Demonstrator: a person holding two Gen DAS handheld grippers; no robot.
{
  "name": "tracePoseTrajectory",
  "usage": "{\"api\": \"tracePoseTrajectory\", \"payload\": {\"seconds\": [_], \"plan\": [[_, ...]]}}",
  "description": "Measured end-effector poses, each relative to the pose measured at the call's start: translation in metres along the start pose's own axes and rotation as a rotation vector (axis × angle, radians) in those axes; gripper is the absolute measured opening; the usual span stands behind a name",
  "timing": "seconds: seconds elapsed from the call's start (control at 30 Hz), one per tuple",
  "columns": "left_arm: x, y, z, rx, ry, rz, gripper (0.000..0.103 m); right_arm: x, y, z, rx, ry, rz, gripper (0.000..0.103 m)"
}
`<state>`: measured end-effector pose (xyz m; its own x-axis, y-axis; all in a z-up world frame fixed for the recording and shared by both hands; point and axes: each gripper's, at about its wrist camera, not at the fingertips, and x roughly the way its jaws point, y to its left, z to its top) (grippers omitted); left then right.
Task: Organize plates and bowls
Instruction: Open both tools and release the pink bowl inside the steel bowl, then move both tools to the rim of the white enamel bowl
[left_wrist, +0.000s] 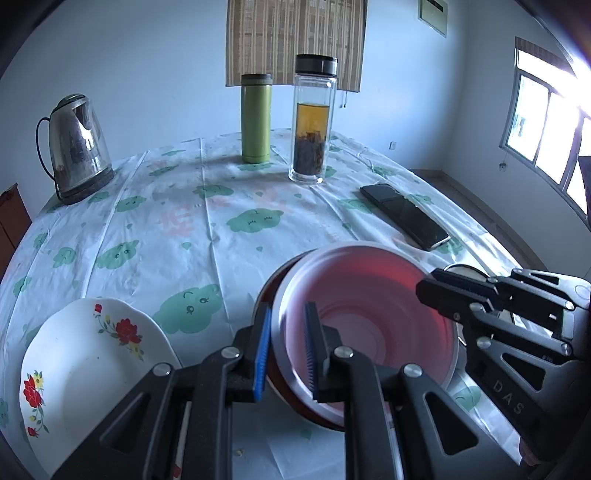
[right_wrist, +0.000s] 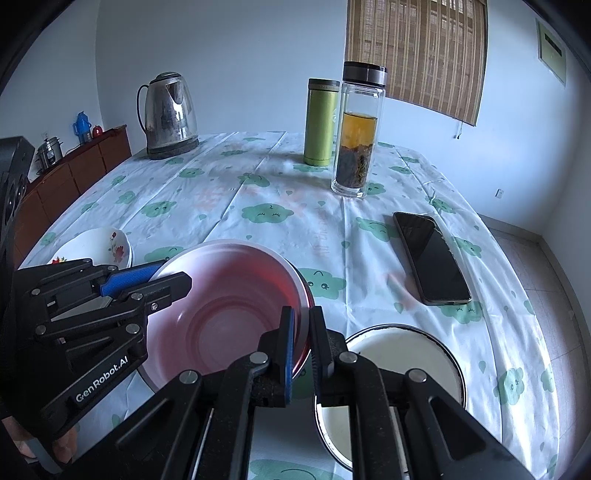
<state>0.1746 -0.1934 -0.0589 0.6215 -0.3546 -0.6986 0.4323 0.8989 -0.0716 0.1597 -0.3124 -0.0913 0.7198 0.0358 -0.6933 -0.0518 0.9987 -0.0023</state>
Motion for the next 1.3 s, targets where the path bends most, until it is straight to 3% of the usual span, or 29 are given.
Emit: {"api": "tracePoseTrajectory", "payload": {"seconds": [0.23, 0.37, 0.47, 0.6, 0.63, 0.77, 1.3], "plan": [[-0.002, 0.001, 0.000, -0.001, -0.014, -0.001, 0.014, -0.001, 0.003, -0.001, -0.021, -0.005, -0.005, 0.011], [-0.003, 0.000, 0.000, -0.003, -0.023, -0.004, 0.022, -0.001, 0.002, -0.001, -0.017, -0.011, 0.008, 0.012], [-0.003, -0.002, -0.001, 0.005, -0.027, -0.006, 0.024, -0.002, 0.001, -0.002, -0.012, -0.018, 0.031, 0.019], [-0.006, 0.001, -0.001, -0.009, -0.041, -0.031, 0.030, -0.004, 0.005, -0.005, -0.027, -0.025, 0.035, 0.042], [-0.007, 0.001, -0.001, -0.011, -0.044, -0.035, 0.032, -0.004, 0.004, -0.006, -0.024, -0.026, 0.037, 0.044], [-0.013, 0.003, 0.000, -0.017, -0.080, 0.002, 0.058, -0.004, 0.002, -0.007, -0.016, -0.027, 0.035, 0.045], [-0.013, 0.008, -0.001, -0.035, -0.098, 0.010, 0.059, -0.024, -0.010, -0.019, 0.012, -0.047, 0.029, 0.045]]}}
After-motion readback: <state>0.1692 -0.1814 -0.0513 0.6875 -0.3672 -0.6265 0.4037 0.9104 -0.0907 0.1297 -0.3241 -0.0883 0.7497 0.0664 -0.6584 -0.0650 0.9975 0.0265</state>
